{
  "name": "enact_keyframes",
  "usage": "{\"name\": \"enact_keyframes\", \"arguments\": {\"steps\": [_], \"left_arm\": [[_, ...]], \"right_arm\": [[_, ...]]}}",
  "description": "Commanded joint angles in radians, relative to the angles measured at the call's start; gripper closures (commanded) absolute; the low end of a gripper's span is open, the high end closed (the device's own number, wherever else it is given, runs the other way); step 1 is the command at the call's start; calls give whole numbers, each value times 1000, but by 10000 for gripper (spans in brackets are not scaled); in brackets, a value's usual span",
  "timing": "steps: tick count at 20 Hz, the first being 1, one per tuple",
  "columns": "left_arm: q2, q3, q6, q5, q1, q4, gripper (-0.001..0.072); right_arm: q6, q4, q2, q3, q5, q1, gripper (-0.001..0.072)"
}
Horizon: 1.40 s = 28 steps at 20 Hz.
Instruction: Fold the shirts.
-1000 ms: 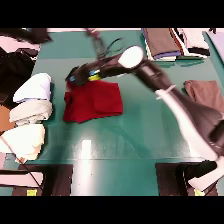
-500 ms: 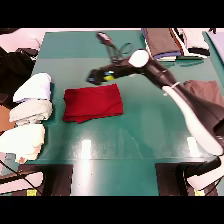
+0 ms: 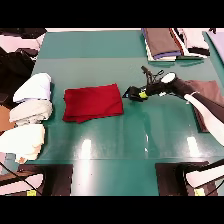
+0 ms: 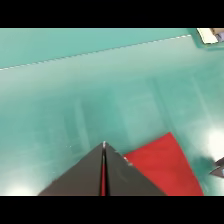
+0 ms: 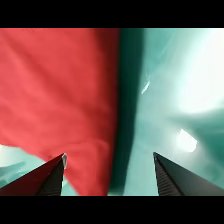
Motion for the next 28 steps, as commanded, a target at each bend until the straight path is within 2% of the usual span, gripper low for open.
{"name": "enact_keyframes", "arguments": {"steps": [1,3,5,6,8,9,13,19,24,28], "left_arm": [[0,-5,2,8,-10,-10,683],[0,-5,2,0,-10,-16,683],[0,-5,2,-13,-10,-42,683],[0,-5,2,-17,-10,-63,683],[0,-5,2,-17,-14,-121,684],[0,-5,3,-13,-30,-119,684],[0,-5,10,-8,-131,-89,684],[0,-5,11,-4,-238,-74,683],[0,-5,8,37,-271,-83,683],[0,-5,0,50,-271,-90,684]], "right_arm": [[-20,104,-114,54,0,56,86],[-20,150,-198,140,-11,120,92],[-20,176,-273,224,-30,174,235],[-20,172,-299,264,-43,198,343],[-37,171,-319,323,-76,220,665],[-39,169,-312,346,-93,221,693],[-27,28,-194,375,-109,118,693],[-19,-199,144,190,-77,-293,693],[-20,-223,270,132,-31,-719,693],[-20,-219,273,132,-9,-914,693]]}}
